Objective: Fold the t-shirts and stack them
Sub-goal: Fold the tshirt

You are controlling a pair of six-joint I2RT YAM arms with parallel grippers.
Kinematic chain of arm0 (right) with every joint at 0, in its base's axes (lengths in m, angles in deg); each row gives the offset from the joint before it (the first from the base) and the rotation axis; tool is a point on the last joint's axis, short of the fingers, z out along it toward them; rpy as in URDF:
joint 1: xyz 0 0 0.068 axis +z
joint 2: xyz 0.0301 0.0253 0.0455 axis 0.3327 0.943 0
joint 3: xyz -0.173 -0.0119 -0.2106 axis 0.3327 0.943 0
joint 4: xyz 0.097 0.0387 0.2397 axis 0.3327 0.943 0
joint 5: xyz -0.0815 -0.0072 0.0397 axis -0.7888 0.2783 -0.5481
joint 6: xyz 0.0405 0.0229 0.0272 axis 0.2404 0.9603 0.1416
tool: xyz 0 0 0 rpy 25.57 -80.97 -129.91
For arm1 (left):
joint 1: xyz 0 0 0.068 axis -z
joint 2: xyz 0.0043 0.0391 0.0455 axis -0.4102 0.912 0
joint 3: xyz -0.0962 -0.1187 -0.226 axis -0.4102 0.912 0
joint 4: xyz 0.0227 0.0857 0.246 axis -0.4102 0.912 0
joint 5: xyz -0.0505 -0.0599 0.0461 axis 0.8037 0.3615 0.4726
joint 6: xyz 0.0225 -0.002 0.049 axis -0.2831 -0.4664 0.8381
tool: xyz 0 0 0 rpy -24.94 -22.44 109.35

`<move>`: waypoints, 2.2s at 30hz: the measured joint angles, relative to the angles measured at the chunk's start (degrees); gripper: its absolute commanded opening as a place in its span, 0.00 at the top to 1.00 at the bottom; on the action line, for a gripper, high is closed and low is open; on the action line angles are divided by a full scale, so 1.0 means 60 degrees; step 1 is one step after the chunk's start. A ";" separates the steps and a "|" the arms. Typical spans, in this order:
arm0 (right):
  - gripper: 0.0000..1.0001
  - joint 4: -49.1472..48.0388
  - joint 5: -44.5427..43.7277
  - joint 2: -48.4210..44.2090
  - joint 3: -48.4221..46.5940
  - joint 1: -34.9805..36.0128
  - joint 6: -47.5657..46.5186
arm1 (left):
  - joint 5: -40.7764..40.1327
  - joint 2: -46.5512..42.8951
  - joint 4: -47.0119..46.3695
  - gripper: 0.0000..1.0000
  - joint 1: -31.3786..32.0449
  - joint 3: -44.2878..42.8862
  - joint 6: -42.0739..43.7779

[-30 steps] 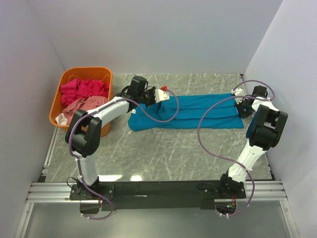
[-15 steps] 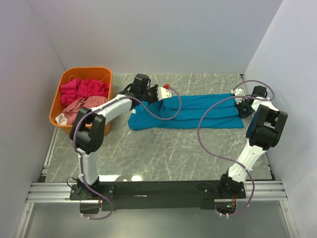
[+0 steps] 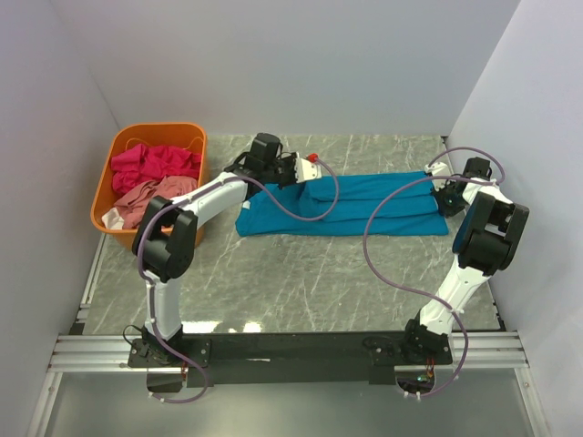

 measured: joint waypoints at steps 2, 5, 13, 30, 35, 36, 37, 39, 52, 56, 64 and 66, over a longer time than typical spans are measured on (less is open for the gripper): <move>0.99 -0.0004 -0.0007 0.0000 0.0000 0.0000 0.0000 | -0.0011 0.0073 -0.0033 1.00 0.0007 -0.0026 0.0000; 0.99 -0.0011 -0.0025 0.0004 0.0000 0.0000 0.0000 | -0.0047 0.0219 -0.0051 0.99 0.0007 -0.0095 0.0007; 0.99 -0.0051 -0.0055 0.0004 0.0000 0.0000 0.0036 | -0.0171 0.0364 -0.0160 1.00 0.0011 -0.0149 0.0076; 0.99 -0.0109 -0.0069 0.0047 0.0000 0.0000 0.0142 | -0.0229 0.0404 -0.1683 1.00 0.0015 -0.0146 -0.0117; 0.99 -0.0142 -0.0073 0.0087 -0.0011 0.0000 0.0146 | -0.0364 0.0590 -0.1869 1.00 0.0011 -0.0146 -0.0171; 0.98 -0.0142 -0.0076 0.0095 -0.0036 0.0000 0.0146 | -0.0390 0.0641 -0.1887 1.00 0.0015 -0.0146 -0.0197; 0.98 -0.0146 -0.0091 0.0113 -0.0069 0.0000 0.0146 | -0.0404 0.0688 -0.1891 1.00 0.0015 -0.0146 -0.0229; 0.97 -0.0142 -0.0102 0.0124 -0.0095 0.0000 0.0146 | -0.0423 0.0801 -0.1894 1.00 0.0015 -0.0149 -0.0262; 0.94 -0.0149 -0.0135 0.0127 -0.0102 0.0000 0.0186 | -0.0637 0.1078 -0.1880 1.00 0.0015 -0.0149 -0.0270; 0.72 -0.0233 -0.0222 0.0127 -0.0102 0.0000 0.0390 | -0.0892 0.1202 -0.1880 1.00 0.0015 -0.0171 -0.0295; 0.40 -0.1381 -0.0463 -0.0091 0.0306 0.0000 0.1548 | -0.1282 0.1840 -0.1942 0.99 0.0015 -0.0448 -0.0550; 0.38 -0.1541 -0.0448 -0.0248 0.0441 0.0029 0.1865 | -0.1388 0.2055 -0.1931 0.97 0.0015 -0.0608 -0.0616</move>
